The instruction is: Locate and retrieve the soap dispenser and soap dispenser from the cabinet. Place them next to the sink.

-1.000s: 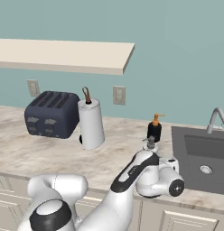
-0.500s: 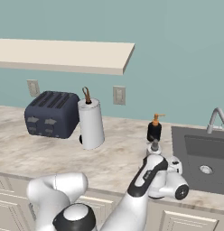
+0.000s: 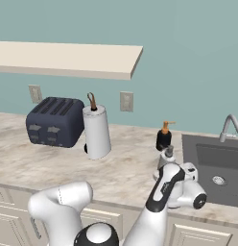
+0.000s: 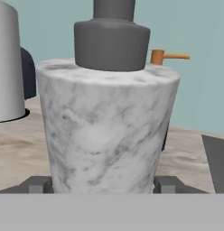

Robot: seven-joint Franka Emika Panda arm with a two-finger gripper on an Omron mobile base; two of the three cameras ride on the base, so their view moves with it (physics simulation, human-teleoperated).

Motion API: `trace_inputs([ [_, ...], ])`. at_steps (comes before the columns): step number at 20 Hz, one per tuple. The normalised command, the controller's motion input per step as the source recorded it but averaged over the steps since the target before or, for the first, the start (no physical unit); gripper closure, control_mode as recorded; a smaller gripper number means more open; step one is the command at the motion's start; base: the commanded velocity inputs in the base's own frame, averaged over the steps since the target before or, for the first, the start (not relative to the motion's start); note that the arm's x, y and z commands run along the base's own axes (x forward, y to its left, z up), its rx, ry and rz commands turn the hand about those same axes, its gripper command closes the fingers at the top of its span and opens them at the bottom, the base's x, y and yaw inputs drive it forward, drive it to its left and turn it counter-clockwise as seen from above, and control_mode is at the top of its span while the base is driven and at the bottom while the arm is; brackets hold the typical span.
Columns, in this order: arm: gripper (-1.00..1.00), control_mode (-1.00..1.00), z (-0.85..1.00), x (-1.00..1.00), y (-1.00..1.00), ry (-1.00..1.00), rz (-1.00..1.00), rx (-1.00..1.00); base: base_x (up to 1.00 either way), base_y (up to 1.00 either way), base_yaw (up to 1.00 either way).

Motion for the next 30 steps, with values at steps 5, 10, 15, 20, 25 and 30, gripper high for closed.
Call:
trace_inputs([
  [5, 1.0, -1.0, -0.23, 0.1, -0.04, 0.0, 0.02, -0.01, 0.0, 0.0, 0.0],
  [10, 1.0, -1.0, -0.3, 0.02, 0.0, 0.14, 0.0, -0.04, 0.0, 0.0, 0.0],
  [15, 1.0, -1.0, -0.3, 0.03, 0.0, 0.12, 0.0, -0.05, 0.0, 0.0, 0.0],
  [20, 1.0, -1.0, -0.28, 0.0, 0.0, -0.01, 0.0, -0.01, 0.0, 0.0, 0.0],
  [25, 1.0, -1.0, -0.2, 0.0, 0.0, -0.04, 0.01, 0.01, 0.0, 0.0, 0.0],
  [30, -1.0, -1.0, -0.05, 0.0, 0.0, -0.01, 0.01, 0.0, 0.0, 0.0, 0.0],
])
